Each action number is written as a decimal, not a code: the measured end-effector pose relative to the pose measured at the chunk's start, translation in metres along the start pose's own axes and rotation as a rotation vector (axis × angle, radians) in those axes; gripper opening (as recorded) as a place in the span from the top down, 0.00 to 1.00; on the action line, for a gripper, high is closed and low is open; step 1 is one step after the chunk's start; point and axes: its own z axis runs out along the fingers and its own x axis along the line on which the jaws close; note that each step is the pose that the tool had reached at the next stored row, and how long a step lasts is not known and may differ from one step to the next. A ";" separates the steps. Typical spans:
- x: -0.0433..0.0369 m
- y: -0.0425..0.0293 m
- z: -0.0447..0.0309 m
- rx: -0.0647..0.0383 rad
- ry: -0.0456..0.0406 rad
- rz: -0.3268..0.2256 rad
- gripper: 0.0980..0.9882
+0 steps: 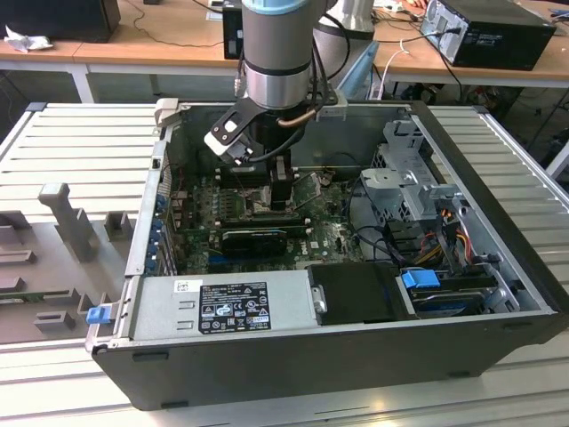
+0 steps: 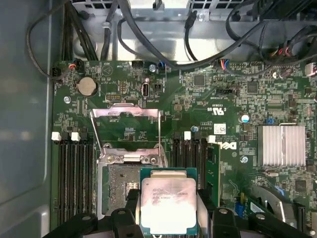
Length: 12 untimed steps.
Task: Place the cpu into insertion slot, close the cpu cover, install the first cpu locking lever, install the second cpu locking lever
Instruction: 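Place the cpu into insertion slot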
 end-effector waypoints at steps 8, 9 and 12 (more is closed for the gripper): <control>0.0174 -0.0019 0.0075 0.000 0.0000 0.000 0.51; 0.0185 -0.0019 0.0080 0.000 0.0000 0.000 0.51; 0.0209 -0.0022 0.0129 0.000 0.0000 0.000 0.51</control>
